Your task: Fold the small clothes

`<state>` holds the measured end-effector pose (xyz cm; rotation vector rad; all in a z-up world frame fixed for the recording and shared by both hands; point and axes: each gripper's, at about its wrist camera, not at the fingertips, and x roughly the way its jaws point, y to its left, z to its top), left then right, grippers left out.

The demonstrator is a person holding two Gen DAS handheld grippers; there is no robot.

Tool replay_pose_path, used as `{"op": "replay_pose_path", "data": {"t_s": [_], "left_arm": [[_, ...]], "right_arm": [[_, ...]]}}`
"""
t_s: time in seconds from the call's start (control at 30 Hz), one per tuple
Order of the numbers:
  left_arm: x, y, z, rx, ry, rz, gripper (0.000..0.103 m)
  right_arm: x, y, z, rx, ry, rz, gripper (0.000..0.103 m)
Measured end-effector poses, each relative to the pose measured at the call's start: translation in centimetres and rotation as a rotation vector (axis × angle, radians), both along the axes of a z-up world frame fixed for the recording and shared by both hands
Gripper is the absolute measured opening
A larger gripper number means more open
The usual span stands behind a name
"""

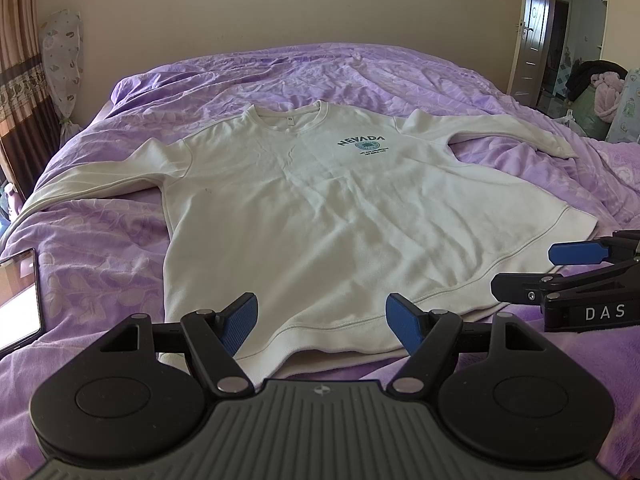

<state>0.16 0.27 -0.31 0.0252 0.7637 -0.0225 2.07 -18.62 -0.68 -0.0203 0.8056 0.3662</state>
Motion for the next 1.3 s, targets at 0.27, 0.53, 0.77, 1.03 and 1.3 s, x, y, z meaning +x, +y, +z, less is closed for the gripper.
{"op": "replay_pose_path", "data": {"t_s": [0.27, 0.53, 0.77, 1.03, 1.3], "left_arm": [[0.1, 0.2, -0.1, -0.001, 0.002, 0.002, 0.086], [0.1, 0.4, -0.2, -0.002, 0.004, 0.002, 0.086], [0.1, 0.4, -0.2, -0.002, 0.005, 0.002, 0.086], [0.2, 0.4, -0.2, -0.002, 0.005, 0.002, 0.086], [0.9, 2.1, -0.9, -0.036, 0.033, 0.046, 0.079]], "right_arm": [[0.0, 0.0, 0.0, 0.0, 0.001, 0.0, 0.082], [0.1, 0.0, 0.0, 0.001, 0.002, 0.0, 0.082], [0.1, -0.1, 0.1, 0.001, 0.003, 0.0, 0.082], [0.2, -0.2, 0.3, 0.001, 0.004, 0.0, 0.082], [0.2, 0.3, -0.2, -0.004, 0.003, 0.015, 0.082]]}}
